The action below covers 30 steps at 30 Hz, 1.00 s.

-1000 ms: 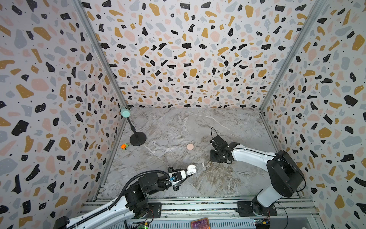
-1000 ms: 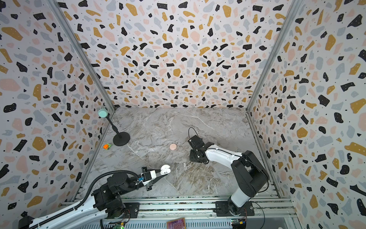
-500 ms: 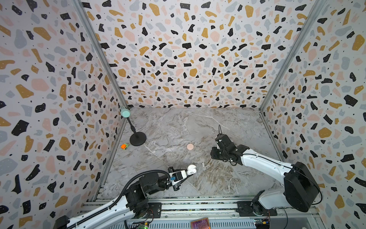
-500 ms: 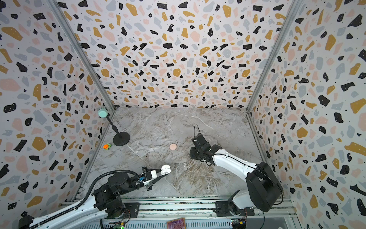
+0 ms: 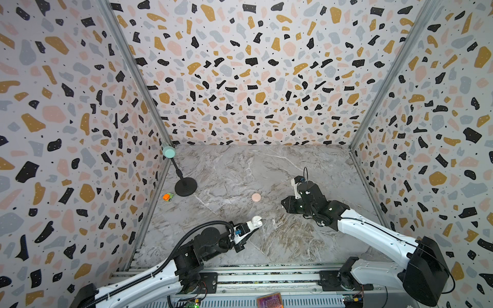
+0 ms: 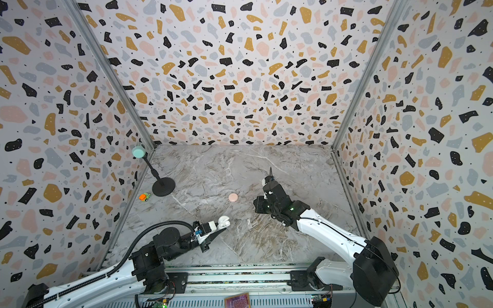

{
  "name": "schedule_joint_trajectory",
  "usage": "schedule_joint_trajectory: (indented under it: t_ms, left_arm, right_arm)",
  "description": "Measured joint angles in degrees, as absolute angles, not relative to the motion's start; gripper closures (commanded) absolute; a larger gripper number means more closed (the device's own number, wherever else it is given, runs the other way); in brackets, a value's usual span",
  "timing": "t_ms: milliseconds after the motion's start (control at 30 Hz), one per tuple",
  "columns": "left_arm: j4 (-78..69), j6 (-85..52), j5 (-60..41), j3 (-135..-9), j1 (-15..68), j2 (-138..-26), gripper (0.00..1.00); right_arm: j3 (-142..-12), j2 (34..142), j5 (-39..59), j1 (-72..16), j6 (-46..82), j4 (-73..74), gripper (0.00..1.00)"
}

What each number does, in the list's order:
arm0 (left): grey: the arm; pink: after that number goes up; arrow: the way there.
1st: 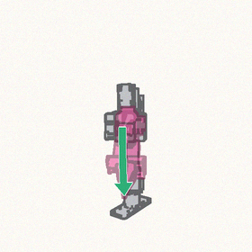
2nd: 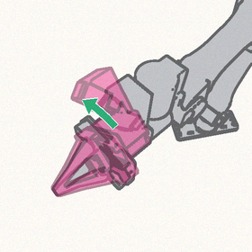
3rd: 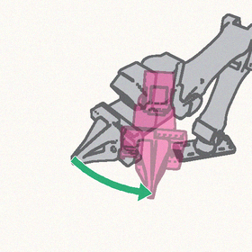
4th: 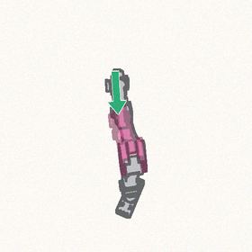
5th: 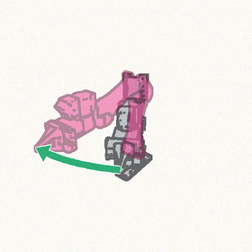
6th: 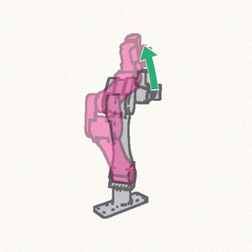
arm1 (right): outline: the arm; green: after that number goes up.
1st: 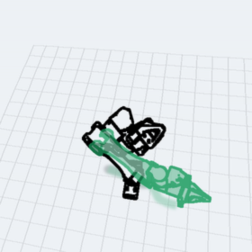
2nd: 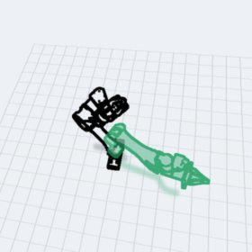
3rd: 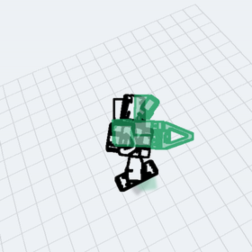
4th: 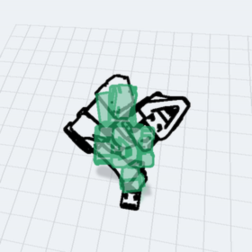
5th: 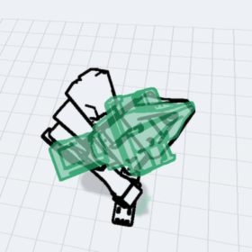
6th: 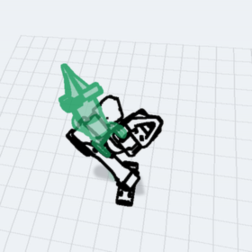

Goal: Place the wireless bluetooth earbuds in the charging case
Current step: 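Carry the earbud toward the open white case held by the left gripper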

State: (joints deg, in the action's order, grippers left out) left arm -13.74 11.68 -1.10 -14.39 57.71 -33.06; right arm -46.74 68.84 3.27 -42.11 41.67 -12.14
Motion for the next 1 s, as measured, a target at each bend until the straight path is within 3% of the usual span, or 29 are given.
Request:
schedule_joint_trajectory:
  t_ms: [433, 1000]
  left_arm:
    - [-14.11, 4.23, 2.09, -15.00, 56.05, -38.30, 1.00]
    - [-18.50, -1.98, 2.57, -15.00, 54.06, -36.34, 1.00]
  right_arm:
    - [-47.94, 64.97, 1.87, -47.88, 41.91, -11.07, 0.80]
    - [-49.04, 62.59, -2.09, -58.08, 42.74, -4.12, 0.80]
